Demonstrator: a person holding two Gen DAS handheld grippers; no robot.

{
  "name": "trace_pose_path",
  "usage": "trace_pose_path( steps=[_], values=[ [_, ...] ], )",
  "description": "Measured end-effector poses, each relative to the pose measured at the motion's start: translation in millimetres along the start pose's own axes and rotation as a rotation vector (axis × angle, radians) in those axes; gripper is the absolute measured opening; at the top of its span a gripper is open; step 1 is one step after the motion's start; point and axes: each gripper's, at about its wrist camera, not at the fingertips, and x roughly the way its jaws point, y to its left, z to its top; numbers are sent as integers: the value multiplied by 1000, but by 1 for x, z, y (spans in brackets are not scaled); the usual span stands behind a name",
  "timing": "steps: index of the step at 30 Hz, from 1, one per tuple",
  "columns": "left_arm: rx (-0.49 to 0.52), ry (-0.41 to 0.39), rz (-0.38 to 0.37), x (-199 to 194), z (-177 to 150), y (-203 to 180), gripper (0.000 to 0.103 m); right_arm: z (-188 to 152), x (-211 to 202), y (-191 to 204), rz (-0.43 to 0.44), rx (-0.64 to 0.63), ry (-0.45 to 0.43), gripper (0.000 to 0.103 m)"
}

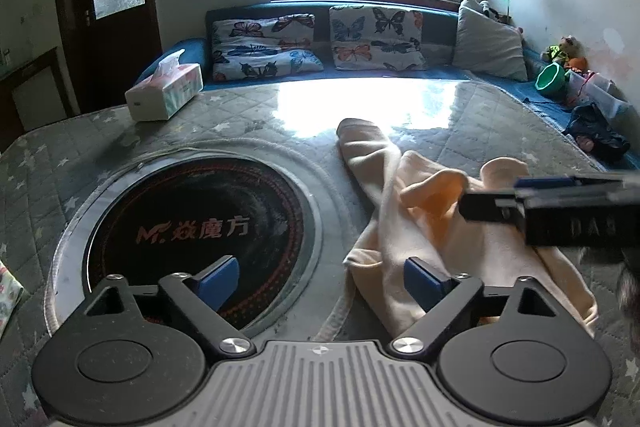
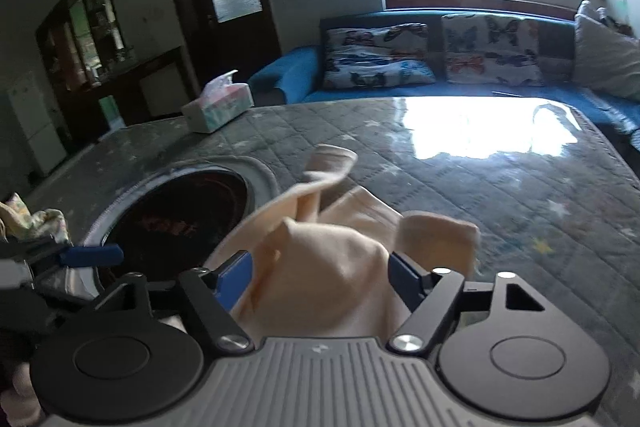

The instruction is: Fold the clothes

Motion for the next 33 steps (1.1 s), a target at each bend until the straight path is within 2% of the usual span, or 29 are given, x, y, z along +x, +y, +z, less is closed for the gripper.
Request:
trace_pose_path(
  steps=[4, 9, 14, 17, 25, 32, 33],
  values=[
    [-7, 18, -5, 6, 0, 2, 81, 9, 19, 3, 20, -14, 31, 67],
    [-9, 27, -21, 9, 2, 0, 80, 9, 39, 6, 14, -31, 72, 50],
    [4, 26, -33, 13, 7, -1, 81, 7, 42, -2, -14, -21, 71, 16],
    [8, 22, -46, 15, 12, -5, 83, 7, 33, -11, -45, 0, 43, 8],
    [2, 23, -98, 28, 26, -15, 92, 3, -23, -31, -113, 31, -81, 6],
    [39, 25, -94, 55, 37, -24, 90, -12, -82, -56, -205, 83, -163, 6],
    [41, 29, -98, 59, 38, -25, 85, -15, -90, -59, -220, 89, -173, 6]
  ],
)
